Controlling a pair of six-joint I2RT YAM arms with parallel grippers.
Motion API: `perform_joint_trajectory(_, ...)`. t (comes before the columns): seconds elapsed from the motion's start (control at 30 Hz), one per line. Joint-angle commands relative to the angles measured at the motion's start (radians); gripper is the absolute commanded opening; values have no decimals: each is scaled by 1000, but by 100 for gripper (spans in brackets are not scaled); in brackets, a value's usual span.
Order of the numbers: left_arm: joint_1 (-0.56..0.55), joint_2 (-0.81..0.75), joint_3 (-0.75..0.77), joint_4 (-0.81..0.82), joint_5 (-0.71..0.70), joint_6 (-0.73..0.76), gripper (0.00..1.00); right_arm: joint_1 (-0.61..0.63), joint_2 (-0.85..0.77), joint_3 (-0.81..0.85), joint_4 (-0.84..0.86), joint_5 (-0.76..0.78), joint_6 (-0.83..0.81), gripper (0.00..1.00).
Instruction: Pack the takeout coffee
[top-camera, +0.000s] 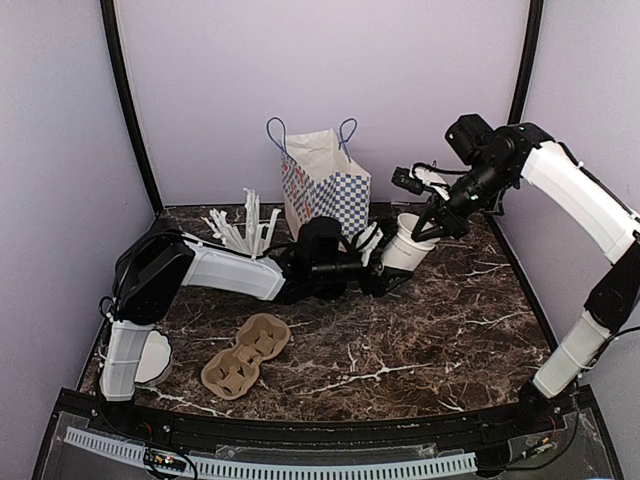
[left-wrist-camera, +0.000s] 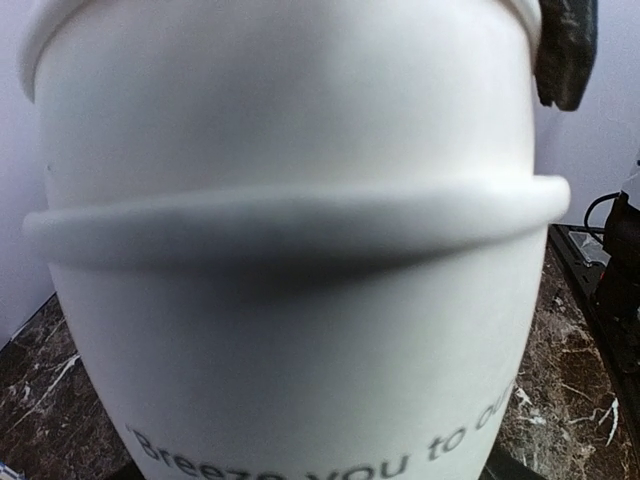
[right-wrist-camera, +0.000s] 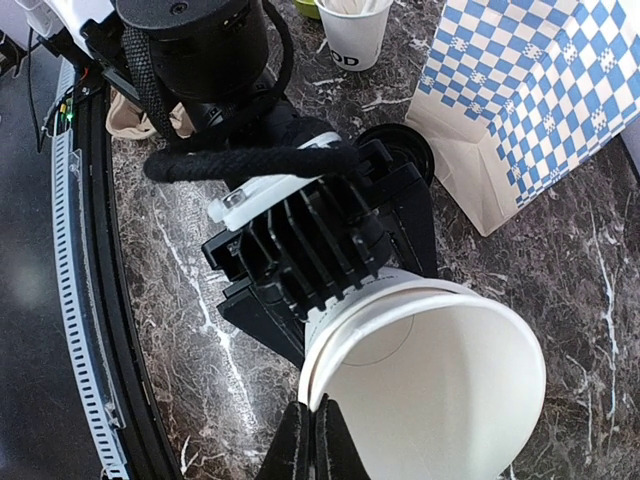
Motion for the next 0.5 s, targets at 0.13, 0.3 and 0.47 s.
perform_joint_trajectory(0.13, -3, -33, -87, -33, 34, 34, 70, -52, -36, 135, -45, -71, -58, 0)
perform_joint_trajectory(0.3, -2, -47, -113, -35, 35, 41, 70, -77, -41, 172, -97, -108, -107, 0)
perform_joint_trajectory(0.47, -2, -54, -132, -40, 31, 47, 71, -97, -37, 194, -109, -83, -126, 0)
